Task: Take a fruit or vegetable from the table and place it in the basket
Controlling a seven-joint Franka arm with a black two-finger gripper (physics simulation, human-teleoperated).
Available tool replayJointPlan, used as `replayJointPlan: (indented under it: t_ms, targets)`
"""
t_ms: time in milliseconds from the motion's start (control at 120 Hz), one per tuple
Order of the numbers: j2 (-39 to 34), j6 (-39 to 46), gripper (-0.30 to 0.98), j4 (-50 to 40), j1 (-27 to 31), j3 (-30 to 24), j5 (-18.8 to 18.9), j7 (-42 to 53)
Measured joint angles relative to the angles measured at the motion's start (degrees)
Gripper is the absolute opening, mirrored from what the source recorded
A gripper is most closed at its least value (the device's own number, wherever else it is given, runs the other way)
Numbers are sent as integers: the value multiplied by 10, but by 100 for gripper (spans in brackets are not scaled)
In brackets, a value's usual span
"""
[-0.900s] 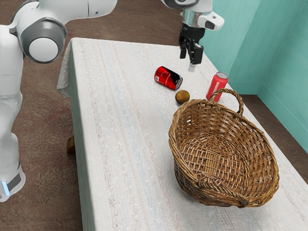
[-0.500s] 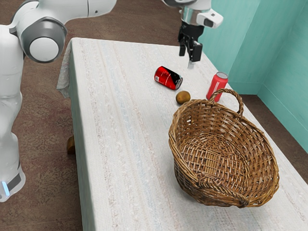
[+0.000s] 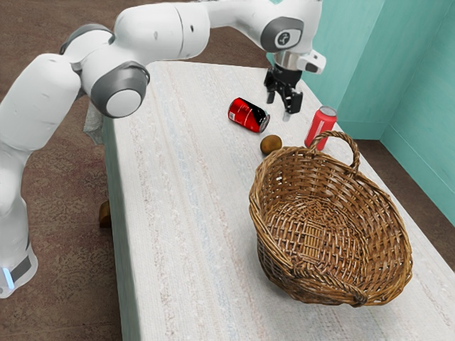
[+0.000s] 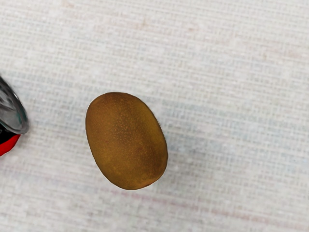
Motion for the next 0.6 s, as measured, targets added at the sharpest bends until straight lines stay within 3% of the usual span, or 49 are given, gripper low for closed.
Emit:
replayJointPlan:
  t_ms: [325, 600]
  targets:
    - [77, 28, 69, 25, 30, -20, -25, 2]
    - [101, 35, 69, 32, 39, -22, -36, 3]
